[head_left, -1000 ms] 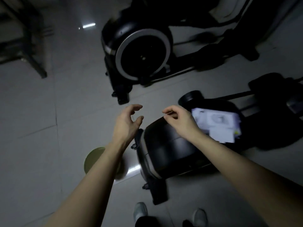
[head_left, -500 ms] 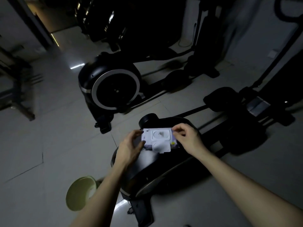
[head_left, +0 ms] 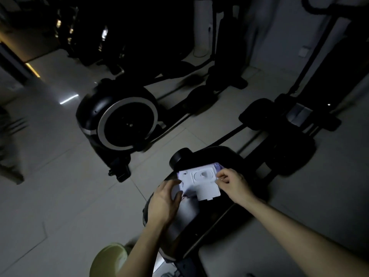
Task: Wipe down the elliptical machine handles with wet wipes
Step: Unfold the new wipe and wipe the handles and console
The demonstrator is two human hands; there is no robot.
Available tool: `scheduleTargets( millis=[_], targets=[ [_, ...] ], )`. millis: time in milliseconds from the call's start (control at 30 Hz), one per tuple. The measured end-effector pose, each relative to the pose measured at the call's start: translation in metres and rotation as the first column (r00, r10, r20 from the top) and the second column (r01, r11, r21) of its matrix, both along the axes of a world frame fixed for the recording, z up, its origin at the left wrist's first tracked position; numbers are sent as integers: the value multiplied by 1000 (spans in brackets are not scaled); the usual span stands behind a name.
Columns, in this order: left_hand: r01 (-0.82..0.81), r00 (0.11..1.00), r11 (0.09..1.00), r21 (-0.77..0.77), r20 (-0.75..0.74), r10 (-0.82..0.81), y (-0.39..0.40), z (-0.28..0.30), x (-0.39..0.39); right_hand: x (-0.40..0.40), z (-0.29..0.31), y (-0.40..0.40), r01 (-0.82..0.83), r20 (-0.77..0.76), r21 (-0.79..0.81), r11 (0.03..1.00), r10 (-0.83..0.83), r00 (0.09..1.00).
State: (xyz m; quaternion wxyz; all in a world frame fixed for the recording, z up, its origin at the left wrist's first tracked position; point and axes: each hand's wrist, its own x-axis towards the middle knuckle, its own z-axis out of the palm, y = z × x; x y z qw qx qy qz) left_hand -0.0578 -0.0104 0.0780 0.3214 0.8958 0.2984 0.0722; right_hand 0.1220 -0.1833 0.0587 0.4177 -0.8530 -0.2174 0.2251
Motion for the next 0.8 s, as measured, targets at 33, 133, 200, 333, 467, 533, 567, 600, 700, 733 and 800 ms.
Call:
scheduleTargets(
  millis=[33,133,200,333,467,533,567,600,700,733,800],
  targets=[
    [24,1000,1000,6,-2,-24,9,-1,2,-2,1,4,15,4,-18,1000,-15,1000],
    [97,995,995,21,-15,-96,36,-7,10,-10,-2,18,56,22,-83,995,-55,998],
    [138,990,990,21,-18,-138,48,-12,16,-13,-7,26,74,46,-130,989,-69,997],
    [190,982,982,25,-12,-189,53,-27,27,-17,-15,42,95,78,-205,974,-81,994],
    [162,987,987,11,-17,-162,49,-37,38,-11,-26,52,86,107,-293,952,-57,993],
    [132,991,991,-4,-29,-132,46,-40,44,-4,-34,58,111,122,-319,941,-76,990],
    [122,992,992,-6,-34,-122,44,-41,46,0,-37,61,116,146,-330,937,-70,987],
    [114,993,993,-6,-40,-114,43,-44,50,4,-41,63,115,174,-337,934,-58,983],
    [98,992,995,-15,-80,-99,41,-45,58,11,-49,70,89,233,-359,929,-3,972],
    [93,992,995,-23,-87,-95,39,-46,60,13,-51,72,68,239,-388,919,29,971],
    [72,995,997,-35,-72,-74,37,-46,66,16,-55,76,21,248,-440,898,98,964]
  ],
)
